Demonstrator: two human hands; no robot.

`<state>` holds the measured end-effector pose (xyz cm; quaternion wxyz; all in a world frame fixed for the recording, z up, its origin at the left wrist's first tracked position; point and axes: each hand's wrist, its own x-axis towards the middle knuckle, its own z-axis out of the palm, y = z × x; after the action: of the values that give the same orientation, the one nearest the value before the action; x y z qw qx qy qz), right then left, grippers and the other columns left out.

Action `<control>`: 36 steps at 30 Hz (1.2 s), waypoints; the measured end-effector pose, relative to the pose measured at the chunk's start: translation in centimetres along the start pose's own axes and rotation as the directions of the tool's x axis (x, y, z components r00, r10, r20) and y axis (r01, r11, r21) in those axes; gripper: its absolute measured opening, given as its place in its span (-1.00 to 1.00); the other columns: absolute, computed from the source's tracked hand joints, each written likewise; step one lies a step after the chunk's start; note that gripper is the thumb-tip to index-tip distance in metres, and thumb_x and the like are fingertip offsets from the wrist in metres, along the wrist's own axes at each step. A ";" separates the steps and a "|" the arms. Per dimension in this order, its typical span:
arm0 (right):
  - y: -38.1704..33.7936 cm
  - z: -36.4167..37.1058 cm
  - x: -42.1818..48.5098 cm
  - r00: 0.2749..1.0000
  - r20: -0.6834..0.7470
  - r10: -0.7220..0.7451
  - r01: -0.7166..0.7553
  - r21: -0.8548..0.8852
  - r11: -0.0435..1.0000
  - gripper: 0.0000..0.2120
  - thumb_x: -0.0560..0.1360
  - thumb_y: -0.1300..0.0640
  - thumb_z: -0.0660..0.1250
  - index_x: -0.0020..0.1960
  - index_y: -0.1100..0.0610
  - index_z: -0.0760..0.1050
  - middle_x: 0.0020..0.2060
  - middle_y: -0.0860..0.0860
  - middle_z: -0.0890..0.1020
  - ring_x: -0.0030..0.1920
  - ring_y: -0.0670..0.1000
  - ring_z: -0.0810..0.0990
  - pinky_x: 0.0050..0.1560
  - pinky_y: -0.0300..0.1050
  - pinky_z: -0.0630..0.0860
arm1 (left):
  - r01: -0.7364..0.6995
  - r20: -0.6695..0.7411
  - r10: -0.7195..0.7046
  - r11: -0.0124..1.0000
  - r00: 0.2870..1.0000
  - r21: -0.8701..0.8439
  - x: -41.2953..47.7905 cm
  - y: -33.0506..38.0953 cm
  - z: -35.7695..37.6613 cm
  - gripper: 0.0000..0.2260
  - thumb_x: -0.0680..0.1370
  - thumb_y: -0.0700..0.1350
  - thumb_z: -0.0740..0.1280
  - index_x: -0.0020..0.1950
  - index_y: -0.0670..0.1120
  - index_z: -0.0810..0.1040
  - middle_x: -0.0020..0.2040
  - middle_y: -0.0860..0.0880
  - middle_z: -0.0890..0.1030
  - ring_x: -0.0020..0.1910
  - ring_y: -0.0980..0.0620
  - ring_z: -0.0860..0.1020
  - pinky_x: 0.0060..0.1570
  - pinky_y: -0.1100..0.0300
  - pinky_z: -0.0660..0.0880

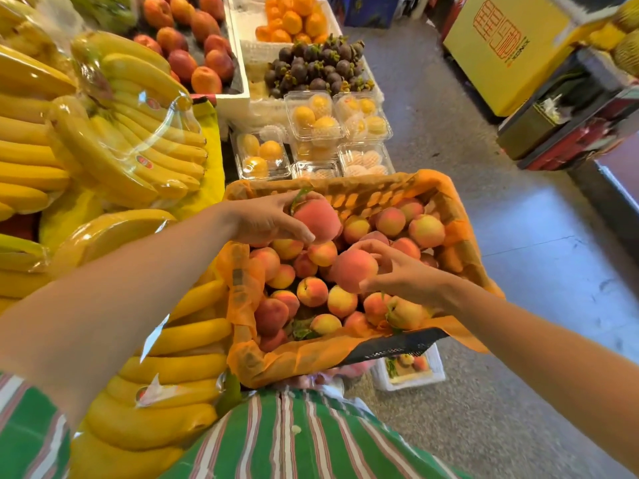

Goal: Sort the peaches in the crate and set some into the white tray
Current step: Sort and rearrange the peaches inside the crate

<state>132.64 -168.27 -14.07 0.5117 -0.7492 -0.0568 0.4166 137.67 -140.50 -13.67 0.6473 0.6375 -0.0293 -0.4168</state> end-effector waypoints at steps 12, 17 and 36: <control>0.8 -2.4 -2.5 0.997 -0.082 0.011 0.020 0.359 0.933 -0.23 0.17 -0.17 0.60 0.31 -0.02 0.43 0.18 0.11 0.60 0.12 0.14 0.62 0.06 0.06 0.58 | -0.081 -0.056 0.087 0.992 0.995 0.096 2.0 0.9 3.3 -0.36 0.34 -0.17 0.56 0.34 0.02 0.37 0.27 -0.13 0.48 0.17 -0.10 0.58 0.13 -0.04 0.57; 0.9 -3.3 -3.5 0.990 -0.141 0.030 0.008 0.262 0.965 -0.32 0.26 -0.11 0.56 0.32 -0.07 0.42 0.25 0.11 0.54 0.19 0.11 0.60 0.13 0.05 0.55 | -0.097 0.004 0.097 0.994 0.995 -0.040 2.7 1.5 4.2 -0.46 0.41 -0.33 0.46 0.33 -0.06 0.39 0.24 -0.27 0.49 0.10 -0.18 0.63 0.00 0.06 0.61; 1.9 -11.0 -5.8 0.871 -0.448 -0.201 -0.156 -0.641 0.751 -0.45 0.37 -0.02 0.52 0.27 0.05 0.39 0.09 -0.03 0.52 0.04 0.00 0.50 0.02 -0.07 0.46 | 0.045 -0.372 0.240 0.787 0.897 0.616 12.2 2.6 7.2 -0.34 0.29 0.15 0.56 0.26 -0.05 0.38 0.12 0.00 0.49 0.10 -0.01 0.47 0.02 0.08 0.43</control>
<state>135.78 -180.06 -10.86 0.2164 -0.9601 -0.0777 0.1590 142.78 -153.71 -16.16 0.4180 0.8849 -0.0521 -0.1986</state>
